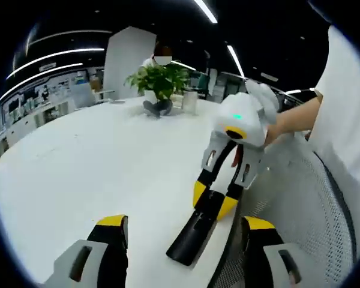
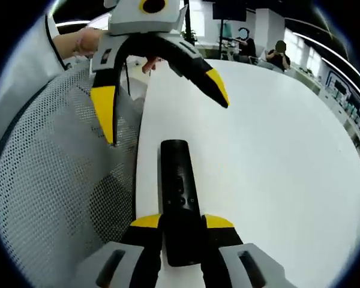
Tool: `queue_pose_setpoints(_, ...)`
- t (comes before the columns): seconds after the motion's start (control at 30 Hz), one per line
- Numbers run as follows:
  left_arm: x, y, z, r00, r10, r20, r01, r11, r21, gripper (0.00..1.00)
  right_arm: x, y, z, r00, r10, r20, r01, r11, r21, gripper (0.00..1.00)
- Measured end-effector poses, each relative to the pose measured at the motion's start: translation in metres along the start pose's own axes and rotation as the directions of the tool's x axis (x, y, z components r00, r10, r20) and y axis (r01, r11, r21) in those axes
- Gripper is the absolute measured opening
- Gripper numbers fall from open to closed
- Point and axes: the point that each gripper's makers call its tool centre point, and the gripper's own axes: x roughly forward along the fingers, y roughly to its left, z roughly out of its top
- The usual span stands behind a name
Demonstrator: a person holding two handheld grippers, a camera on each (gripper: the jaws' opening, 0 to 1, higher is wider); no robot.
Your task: Press the specified remote control buttons in sequence, fully releasing each button before pressing the next.
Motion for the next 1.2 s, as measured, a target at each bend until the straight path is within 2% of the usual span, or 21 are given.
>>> queue_pose_setpoints(0.03,-0.002,0.001,0.002,1.0,0.009,0.014,-0.009,1.0,-0.003,0.86,0.0,0.0,0.0,1.0,0.0,0.0,0.0,1.0,-0.003,0.22)
queue_pose_setpoints(0.1,-0.01,0.005,0.015,0.995,0.049,0.084,-0.048,0.999,-0.014,0.92,0.0,0.0,0.0,1.0,0.0,-0.001,0.0,1.0,-0.004,0.22)
queue_pose_setpoints(0.17,-0.02,0.01,0.03,0.982,0.087,0.169,-0.078,0.995,-0.058,0.95,0.001,0.0,0.0,1.0,0.0,0.0,0.0,1.0,0.0,0.22)
queue_pose_setpoints(0.2,-0.027,0.015,0.04,0.967,0.114,0.228,-0.097,0.992,-0.087,0.96,0.001,0.0,0.0,1.0,0.0,0.0,0.0,1.0,0.004,0.22)
queue_pose_setpoints(0.27,-0.037,0.021,0.051,0.943,0.153,0.296,-0.124,0.986,-0.114,0.97,0.0,0.0,0.0,1.0,-0.001,0.005,0.0,1.0,0.013,0.22)
queue_pose_setpoints(0.37,-0.057,0.03,0.069,0.879,0.216,0.425,-0.178,0.976,-0.128,0.99,0.001,0.001,0.003,0.999,0.008,0.035,-0.012,0.995,0.1,0.26)
queue_pose_setpoints(0.4,-0.063,0.029,0.07,0.867,0.23,0.442,-0.188,0.973,-0.137,0.99,0.001,0.001,0.004,0.999,0.007,0.045,-0.012,0.993,0.119,0.29)
queue_pose_setpoints(0.43,-0.069,0.032,0.075,0.846,0.253,0.47,-0.203,0.967,-0.156,0.99,0.0,-0.002,0.004,0.999,-0.01,0.043,0.005,0.993,0.119,0.32)
queue_pose_setpoints(0.47,-0.072,0.034,0.08,0.83,0.261,0.492,-0.206,0.965,-0.164,0.99,-0.001,-0.002,0.004,0.999,-0.013,0.043,0.008,0.993,0.118,0.34)
queue_pose_setpoints(0.57,-0.081,0.037,0.085,0.799,0.301,0.521,-0.248,0.953,-0.172,0.99,-0.001,-0.001,0.004,0.999,-0.013,0.047,0.008,0.993,0.121,0.32)
queue_pose_setpoints(0.6,-0.082,0.037,0.085,0.796,0.31,0.52,-0.259,0.951,-0.17,0.99,-0.001,-0.001,0.004,0.999,-0.013,0.044,0.008,0.993,0.12,0.3)
queue_pose_setpoints(0.67,-0.087,0.039,0.086,0.782,0.343,0.521,-0.304,0.939,-0.162,0.99,-0.002,-0.001,0.003,0.999,-0.013,0.039,0.008,0.995,0.103,0.23)
queue_pose_setpoints(0.77,-0.093,0.041,0.087,0.76,0.378,0.528,-0.341,0.924,-0.171,0.99,-0.001,0.0,0.004,0.999,-0.006,0.034,0.002,0.994,0.106,0.23)
queue_pose_setpoints(0.9,-0.098,0.043,0.086,0.747,0.398,0.533,-0.352,0.916,-0.191,0.99,-0.001,-0.001,0.004,1.0,-0.003,0.02,0.001,0.997,0.081,0.22)
queue_pose_setpoints(1.0,-0.101,0.046,0.082,0.744,0.412,0.526,-0.362,0.91,-0.201,0.99,-0.001,-0.004,0.004,1.0,-0.002,0.009,0.002,0.998,0.055,0.21)
queue_pose_setpoints(1.2,-0.108,0.051,0.078,0.737,0.432,0.519,-0.373,0.901,-0.221,0.99,-0.003,-0.022,0.003,1.0,-0.019,-0.005,0.019,0.999,0.046,0.21)
